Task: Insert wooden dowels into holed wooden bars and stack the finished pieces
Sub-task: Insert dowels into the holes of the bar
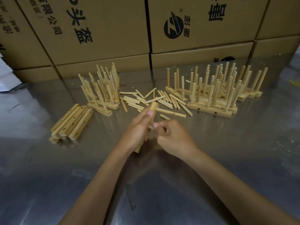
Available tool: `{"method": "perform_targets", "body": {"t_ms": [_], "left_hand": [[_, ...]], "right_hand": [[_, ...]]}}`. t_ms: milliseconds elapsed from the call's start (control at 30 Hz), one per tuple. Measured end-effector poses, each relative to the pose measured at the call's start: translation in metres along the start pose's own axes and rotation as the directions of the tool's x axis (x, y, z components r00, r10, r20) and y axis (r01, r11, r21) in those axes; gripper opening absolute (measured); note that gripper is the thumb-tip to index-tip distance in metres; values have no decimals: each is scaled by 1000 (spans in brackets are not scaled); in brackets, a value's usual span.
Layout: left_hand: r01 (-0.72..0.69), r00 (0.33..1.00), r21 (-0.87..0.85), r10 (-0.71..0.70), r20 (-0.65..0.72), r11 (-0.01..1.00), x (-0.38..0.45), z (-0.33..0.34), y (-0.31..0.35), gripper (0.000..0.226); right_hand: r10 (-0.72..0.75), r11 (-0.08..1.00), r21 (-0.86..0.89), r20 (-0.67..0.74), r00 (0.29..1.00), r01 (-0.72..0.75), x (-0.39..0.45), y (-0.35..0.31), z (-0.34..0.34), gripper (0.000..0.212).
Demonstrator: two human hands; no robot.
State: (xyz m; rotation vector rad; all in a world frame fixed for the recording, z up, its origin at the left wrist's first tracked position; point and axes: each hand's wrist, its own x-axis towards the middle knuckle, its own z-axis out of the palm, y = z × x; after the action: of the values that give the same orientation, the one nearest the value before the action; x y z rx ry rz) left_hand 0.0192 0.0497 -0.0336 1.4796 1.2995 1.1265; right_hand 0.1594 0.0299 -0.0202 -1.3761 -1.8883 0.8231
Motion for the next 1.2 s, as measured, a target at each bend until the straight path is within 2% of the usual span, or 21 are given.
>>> {"method": "perform_targets", "body": {"t_ms": [67,100,233,367,500,600,667,733,833,933,1000,1033,1100,1167,1200], "left_hand": [[8,1000,-1,-8,-6,1000,1,0,0,33],[7,1000,6,-7,-9,1000,1,-1,0,34],[-23,1000,10,23,3,1000,0,2,0,39],[-45,999,29,44,10,999,-1,4,1,39],[-29,999,53,28,16,998,-3,9,1,43],[-23,1000,15,23,6,1000,-5,11,3,36],[-17,1000,-41,16,-25,999,-6,11,7,27],[-49,996,-60,44,-73,997,-5,9,10,28],[-86,982,-57,75,-173,995,-3,4,11,30],[-37,946,-123,-5,-324,992,2,-8,6,17],[32,903,-211,-118,-413,977,6,-21,2,21],[70,880,-254,-179,-441,965,8,-27,1,26],[122,844,-366,-291,-450,922,9,-35,0,29],[137,841,-497,-366,-399,857,8,-37,2,28],[134,846,-536,-377,-376,834,8,-37,3,29]], "right_hand": [[-60,992,-115,-27,998,56,-3,0,2,40],[-60,992,-110,-20,998,57,-3,-1,2,39],[113,984,123,109,988,-126,2,-1,-6,42],[235,850,391,319,918,-353,4,-3,-16,40],[245,817,413,384,890,-403,6,-2,-23,38],[239,835,396,363,900,-382,6,-3,-24,37],[224,856,394,300,927,-334,6,-5,-24,30],[164,890,390,210,964,-237,6,-7,-23,26],[66,903,420,84,994,-95,9,-8,-20,40],[52,905,423,-17,998,-40,16,0,-23,49],[49,940,341,-110,993,-9,22,13,-27,46],[23,971,239,-174,985,19,24,21,-28,39],[-91,994,-84,-246,965,72,29,39,-28,19],[-117,932,-360,-166,979,50,32,53,-23,26],[-91,908,-419,-133,987,28,34,58,-20,29]]}}
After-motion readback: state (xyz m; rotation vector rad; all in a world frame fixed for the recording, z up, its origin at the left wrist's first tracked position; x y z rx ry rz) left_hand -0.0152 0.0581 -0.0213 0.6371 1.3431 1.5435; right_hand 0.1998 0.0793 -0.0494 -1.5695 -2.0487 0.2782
